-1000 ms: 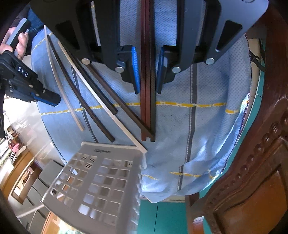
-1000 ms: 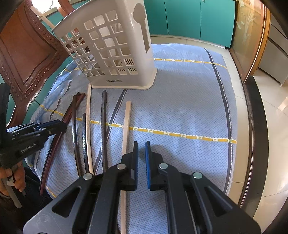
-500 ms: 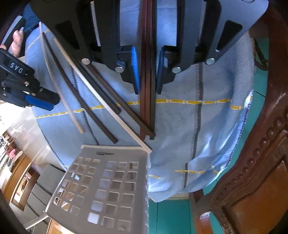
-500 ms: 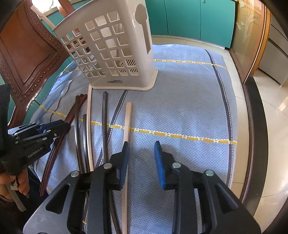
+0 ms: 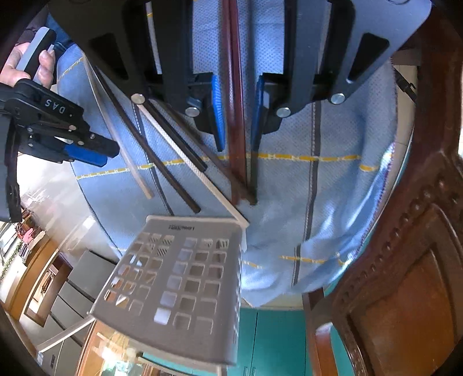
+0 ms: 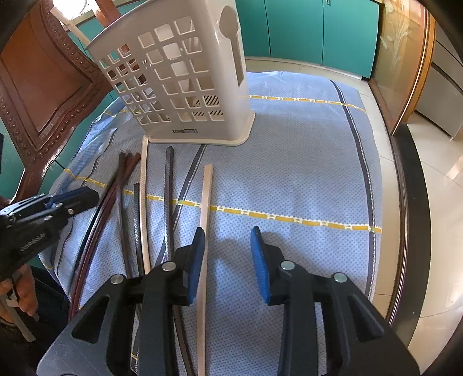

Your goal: Organize utensils

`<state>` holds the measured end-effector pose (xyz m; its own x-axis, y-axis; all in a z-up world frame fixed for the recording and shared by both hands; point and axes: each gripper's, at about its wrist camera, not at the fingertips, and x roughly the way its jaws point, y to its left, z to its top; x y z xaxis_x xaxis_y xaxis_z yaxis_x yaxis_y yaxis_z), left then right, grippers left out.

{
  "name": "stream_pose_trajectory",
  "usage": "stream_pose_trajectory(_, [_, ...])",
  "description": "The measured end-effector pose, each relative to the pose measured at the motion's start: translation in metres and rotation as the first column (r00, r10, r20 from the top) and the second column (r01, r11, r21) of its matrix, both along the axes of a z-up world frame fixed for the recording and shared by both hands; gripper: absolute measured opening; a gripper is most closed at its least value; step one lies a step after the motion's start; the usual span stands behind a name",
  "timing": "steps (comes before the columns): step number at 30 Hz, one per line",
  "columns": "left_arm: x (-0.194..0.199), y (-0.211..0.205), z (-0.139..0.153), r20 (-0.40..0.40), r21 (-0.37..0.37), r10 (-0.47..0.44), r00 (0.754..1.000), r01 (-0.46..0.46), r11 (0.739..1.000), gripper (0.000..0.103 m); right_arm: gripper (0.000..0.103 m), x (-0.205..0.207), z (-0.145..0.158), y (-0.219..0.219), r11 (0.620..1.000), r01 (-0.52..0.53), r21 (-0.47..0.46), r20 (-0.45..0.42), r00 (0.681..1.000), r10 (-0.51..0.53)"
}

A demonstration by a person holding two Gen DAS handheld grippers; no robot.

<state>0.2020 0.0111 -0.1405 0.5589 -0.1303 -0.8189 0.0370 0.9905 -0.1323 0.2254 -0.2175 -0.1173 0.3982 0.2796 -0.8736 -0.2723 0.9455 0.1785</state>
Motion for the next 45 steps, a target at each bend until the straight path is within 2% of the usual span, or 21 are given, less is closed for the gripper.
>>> stream_pose_trajectory(6, [0.008, 0.009, -0.004, -0.021, 0.025, 0.045, 0.999, -0.045, 0.999, 0.019, 0.037, 0.001, 0.000, 0.003, 1.000, -0.007, -0.007, 0.005, 1.000, 0.008])
stream_pose_trajectory(8, [0.010, 0.012, -0.007, -0.034, 0.038, 0.060, 0.998, -0.059, 0.998, 0.023, 0.037, 0.001, -0.001, 0.004, 1.000, -0.007, -0.007, 0.005, 1.000, 0.007])
stream_pose_trajectory(15, [0.016, 0.009, -0.017, -0.065, 0.081, 0.061, 0.996, -0.056, 0.995, 0.026, 0.041, 0.002, -0.001, 0.008, 1.000, -0.012, -0.010, 0.006, 1.000, 0.012])
stream_pose_trajectory(18, [0.018, 0.015, -0.021, -0.087, 0.075, 0.086, 0.992, -0.080, 0.994, 0.026, 0.041, 0.002, -0.001, 0.008, 1.000, -0.012, -0.009, 0.006, 1.000, 0.012])
stream_pose_trajectory(28, [0.019, 0.022, -0.018, -0.076, 0.071, 0.105, 0.992, -0.099, 0.993, 0.026, 0.041, 0.001, -0.001, 0.005, 1.000, -0.010, -0.006, 0.008, 1.000, 0.010])
stream_pose_trajectory(33, [0.022, 0.012, -0.021, -0.075, 0.111, 0.104, 0.992, -0.095, 0.989, 0.035, 0.041, 0.005, 0.002, 0.018, 0.998, -0.033, -0.045, 0.042, 0.998, 0.035])
stream_pose_trajectory(36, [0.028, 0.007, -0.021, -0.061, 0.140, 0.112, 0.992, -0.102, 0.985, 0.036, 0.041, 0.008, -0.003, 0.032, 0.994, -0.062, -0.094, 0.036, 0.997, 0.065])
stream_pose_trajectory(37, [0.031, 0.005, -0.021, -0.058, 0.148, 0.112, 0.992, -0.102, 0.984, 0.036, 0.040, 0.008, -0.004, 0.037, 0.990, -0.070, -0.121, 0.049, 0.996, 0.077])
stream_pose_trajectory(38, [0.035, 0.004, -0.022, -0.055, 0.151, 0.112, 0.992, -0.102, 0.983, 0.037, 0.034, 0.007, -0.005, 0.043, 0.984, -0.076, -0.164, 0.067, 0.994, 0.088])
stream_pose_trajectory(40, [0.041, 0.004, -0.023, -0.058, 0.143, 0.111, 0.992, -0.102, 0.984, 0.033, 0.015, 0.006, -0.005, 0.047, 0.983, -0.093, -0.156, 0.072, 0.992, 0.106])
stream_pose_trajectory(41, [0.042, 0.006, -0.024, -0.060, 0.125, 0.105, 0.993, -0.097, 0.987, 0.022, 0.007, 0.007, -0.005, 0.048, 0.984, -0.103, -0.143, 0.068, 0.991, 0.113])
stream_pose_trajectory(42, [0.043, 0.007, -0.024, -0.058, 0.130, 0.105, 0.993, -0.097, 0.987, 0.012, 0.007, 0.007, -0.005, 0.048, 0.985, -0.109, -0.130, 0.068, 0.991, 0.118])
stream_pose_trajectory(43, [0.043, 0.007, -0.024, -0.054, 0.139, 0.106, 0.993, -0.098, 0.985, 0.007, 0.006, 0.007, -0.006, 0.047, 0.987, -0.111, -0.119, 0.071, 0.990, 0.120])
stream_pose_trajectory(45, [0.043, 0.012, -0.022, -0.033, 0.107, 0.118, 0.992, -0.114, 0.988, 0.007, 0.006, 0.005, 0.000, 0.043, 0.989, -0.109, -0.096, 0.099, 0.988, 0.118])
